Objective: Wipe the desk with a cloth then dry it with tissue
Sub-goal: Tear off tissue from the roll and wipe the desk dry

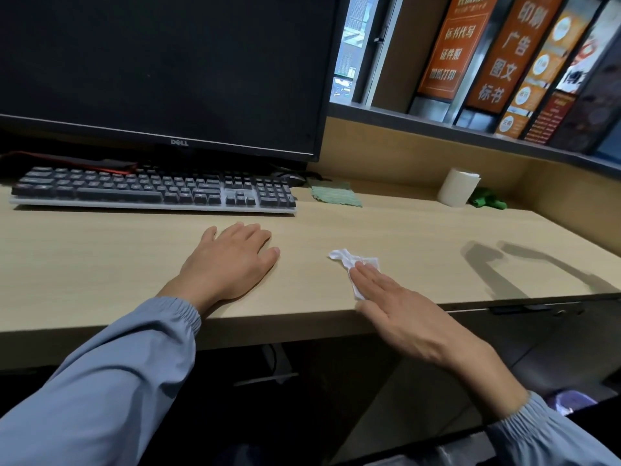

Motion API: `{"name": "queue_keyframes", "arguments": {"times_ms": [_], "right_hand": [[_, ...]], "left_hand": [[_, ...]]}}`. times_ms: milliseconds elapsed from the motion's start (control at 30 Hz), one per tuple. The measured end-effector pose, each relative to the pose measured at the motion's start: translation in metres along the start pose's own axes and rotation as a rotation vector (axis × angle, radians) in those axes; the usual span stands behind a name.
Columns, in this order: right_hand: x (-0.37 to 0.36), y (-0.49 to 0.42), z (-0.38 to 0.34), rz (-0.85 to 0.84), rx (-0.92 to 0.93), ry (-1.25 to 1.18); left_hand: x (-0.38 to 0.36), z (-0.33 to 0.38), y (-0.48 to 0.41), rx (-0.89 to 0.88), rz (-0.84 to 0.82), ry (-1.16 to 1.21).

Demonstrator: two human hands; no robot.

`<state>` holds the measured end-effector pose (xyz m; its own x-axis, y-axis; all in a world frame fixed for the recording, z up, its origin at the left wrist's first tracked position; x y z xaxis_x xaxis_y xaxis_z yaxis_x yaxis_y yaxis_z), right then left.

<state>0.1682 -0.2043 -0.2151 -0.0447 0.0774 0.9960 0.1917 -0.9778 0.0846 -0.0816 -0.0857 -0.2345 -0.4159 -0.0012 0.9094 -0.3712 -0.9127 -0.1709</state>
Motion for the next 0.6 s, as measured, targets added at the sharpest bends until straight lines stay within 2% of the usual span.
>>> {"name": "queue_keyframes", "arguments": {"times_ms": [67, 267, 333, 600], "right_hand": [[-0.001, -0.01, 0.003, -0.039, 0.0, -0.041], [0.011, -0.035, -0.003, -0.102, 0.047, 0.087], [0.018, -0.049, -0.005, -0.11, 0.028, 0.05], [0.02, -0.148, 0.013, -0.139, -0.043, 0.004]], "left_hand": [[-0.001, -0.001, -0.001, 0.004, 0.001, -0.008], [-0.004, -0.003, -0.003, 0.003, 0.002, -0.021], [-0.003, -0.003, -0.003, 0.003, -0.004, -0.025], [-0.003, -0.002, -0.002, 0.007, -0.004, -0.022]]}}
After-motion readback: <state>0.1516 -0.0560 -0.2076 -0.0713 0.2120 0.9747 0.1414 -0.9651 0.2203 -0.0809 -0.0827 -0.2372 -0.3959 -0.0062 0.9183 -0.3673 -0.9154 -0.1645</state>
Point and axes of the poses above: each hand's wrist, its own y-axis away from the middle knuckle, its own x-axis out of the back of the hand, z = x × y, the point moved 4 cm from there along -y, towards the middle knuckle, and after that the axes turned 10 degrees about y, right-handed, at the moved point
